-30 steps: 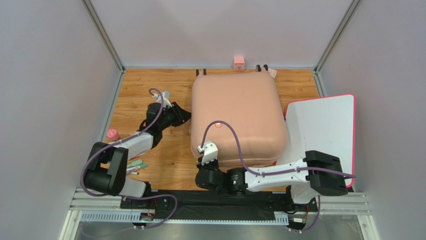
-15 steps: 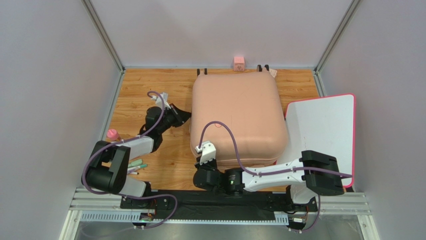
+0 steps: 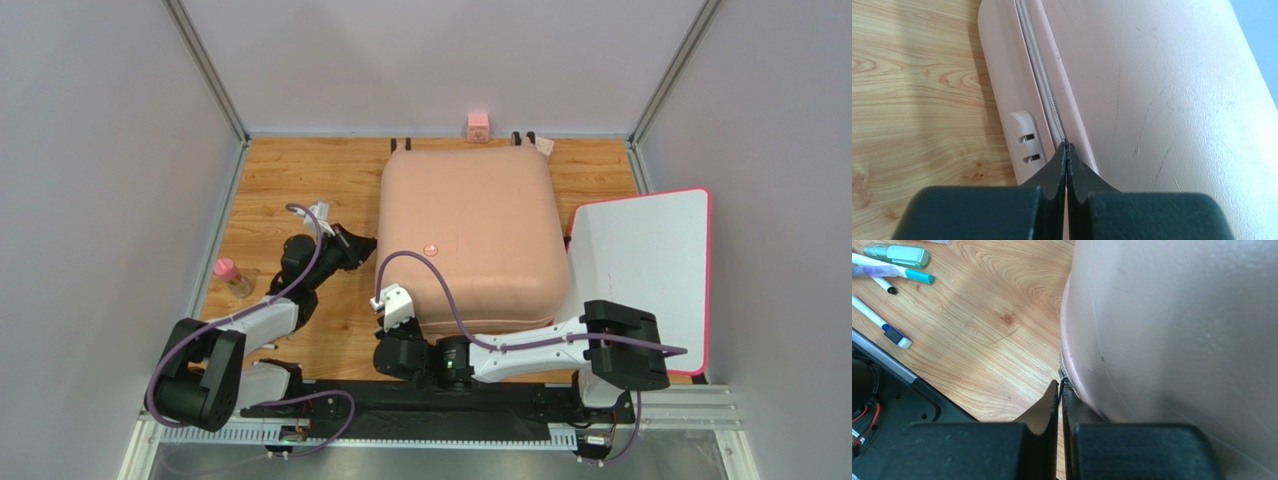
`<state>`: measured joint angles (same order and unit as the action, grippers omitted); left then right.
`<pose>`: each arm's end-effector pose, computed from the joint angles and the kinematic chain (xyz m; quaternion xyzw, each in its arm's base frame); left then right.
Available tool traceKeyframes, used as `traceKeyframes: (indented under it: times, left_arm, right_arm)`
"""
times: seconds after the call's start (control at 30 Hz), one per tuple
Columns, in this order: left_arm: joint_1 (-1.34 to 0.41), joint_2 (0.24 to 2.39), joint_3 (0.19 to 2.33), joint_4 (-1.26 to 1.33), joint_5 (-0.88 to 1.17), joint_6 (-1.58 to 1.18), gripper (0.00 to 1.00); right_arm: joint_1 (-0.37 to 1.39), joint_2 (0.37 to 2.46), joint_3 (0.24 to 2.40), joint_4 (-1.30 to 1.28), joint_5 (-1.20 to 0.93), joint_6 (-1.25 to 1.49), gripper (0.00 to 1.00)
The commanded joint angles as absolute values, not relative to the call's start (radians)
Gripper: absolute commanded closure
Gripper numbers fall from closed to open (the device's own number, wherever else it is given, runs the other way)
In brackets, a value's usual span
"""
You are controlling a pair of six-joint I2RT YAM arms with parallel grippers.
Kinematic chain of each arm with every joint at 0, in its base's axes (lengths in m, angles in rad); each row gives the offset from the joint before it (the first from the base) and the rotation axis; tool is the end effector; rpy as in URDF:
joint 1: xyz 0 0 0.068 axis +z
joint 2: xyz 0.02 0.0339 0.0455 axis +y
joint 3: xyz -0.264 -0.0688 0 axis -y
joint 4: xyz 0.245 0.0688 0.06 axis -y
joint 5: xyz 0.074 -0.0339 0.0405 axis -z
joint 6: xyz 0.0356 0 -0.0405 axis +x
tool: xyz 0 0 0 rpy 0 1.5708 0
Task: Pack the luggage
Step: Zip the luggage at the center of the board.
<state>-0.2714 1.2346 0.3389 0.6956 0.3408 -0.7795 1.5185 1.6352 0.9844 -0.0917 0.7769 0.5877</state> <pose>0.2264 -0.0753 0.1876 -0.0879 0.7655 -0.4265 0.4738 0.0428 0.3397 0.2091 -0.2440 0.8255 0.1520 0.4856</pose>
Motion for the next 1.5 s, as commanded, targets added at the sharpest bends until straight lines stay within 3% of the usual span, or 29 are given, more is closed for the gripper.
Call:
traceKeyframes:
  times: [0.0,0.27,0.37,0.4,0.47,0.5,0.57,0.7,0.8,1.07,1.23,1.47]
  left_arm:
    - [-0.299,1.201,0.321,0.709,0.405,-0.744,1.0]
    - [-0.328,1.186,0.291,0.706,0.388,-0.75,1.0]
    - [-0.325,1.154,0.31,0.628,0.351,-0.761,1.0]
    - [-0.324,1.143,0.333,0.591,0.329,-0.762,0.97]
    - [-0.31,1.099,0.36,0.462,0.28,-0.77,0.86]
    - [-0.302,1.077,0.385,0.416,0.262,-0.769,0.68]
    - [-0.269,1.008,0.417,0.277,0.223,-0.747,0.54]
    - [-0.236,0.861,0.449,0.065,0.152,-0.686,0.37]
    - [-0.236,0.741,0.454,-0.072,0.105,-0.657,0.3]
    - [-0.235,0.534,0.41,-0.291,0.156,-0.589,0.27]
    - [-0.236,0.428,0.266,-0.229,0.28,-0.638,0.35]
    - [-0.236,0.167,0.127,-0.21,0.391,-0.624,0.38]
  right_arm:
    - [1.523,1.647,1.066,0.084,0.738,0.546,1.0]
    - [1.522,1.68,1.146,0.052,0.712,0.514,1.0]
    - [1.523,1.66,1.173,-0.073,0.716,0.55,0.93]
    - [1.531,1.637,1.172,-0.137,0.725,0.566,0.83]
    - [1.551,1.608,1.146,-0.198,0.745,0.627,0.74]
    - [1.56,1.573,1.135,-0.253,0.759,0.647,0.55]
    - [1.591,1.539,1.105,-0.352,0.784,0.717,0.41]
    - [1.62,1.464,1.042,-0.449,0.782,0.782,0.32]
    - [1.62,1.387,0.947,-0.466,0.73,0.766,0.3]
    - [1.62,1.207,0.778,-0.499,0.784,0.707,0.29]
    - [1.6,1.206,0.749,-0.44,0.836,0.623,0.26]
    - [1.51,1.244,0.706,-0.373,0.759,0.552,0.26]
